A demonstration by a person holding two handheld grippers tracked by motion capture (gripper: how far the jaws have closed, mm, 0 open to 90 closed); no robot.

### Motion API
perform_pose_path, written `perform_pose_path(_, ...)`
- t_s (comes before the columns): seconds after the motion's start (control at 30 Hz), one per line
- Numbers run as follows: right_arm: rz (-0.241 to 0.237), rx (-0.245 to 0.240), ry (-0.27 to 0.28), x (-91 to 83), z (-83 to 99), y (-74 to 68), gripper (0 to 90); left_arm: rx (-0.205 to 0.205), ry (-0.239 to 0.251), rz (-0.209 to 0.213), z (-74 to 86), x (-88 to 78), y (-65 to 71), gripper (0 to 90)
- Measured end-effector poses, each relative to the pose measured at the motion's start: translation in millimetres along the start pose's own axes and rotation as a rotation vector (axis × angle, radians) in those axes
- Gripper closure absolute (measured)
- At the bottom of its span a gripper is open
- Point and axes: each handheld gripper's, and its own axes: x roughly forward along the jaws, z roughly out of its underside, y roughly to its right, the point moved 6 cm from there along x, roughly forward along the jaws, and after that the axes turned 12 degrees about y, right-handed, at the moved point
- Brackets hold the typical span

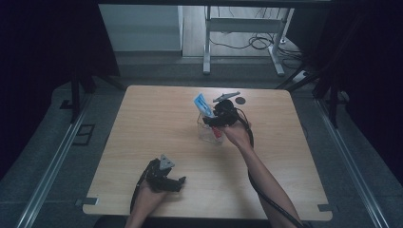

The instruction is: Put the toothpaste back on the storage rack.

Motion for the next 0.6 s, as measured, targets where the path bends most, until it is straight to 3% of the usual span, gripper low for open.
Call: perform_pose_path(0.6, -0.028, -0.030, 0.024, -11.6, -1.9, -6.2, 17.1, 0.000, -0.001, 0.000, 0.0, -0.1, 0.0, 6.4)
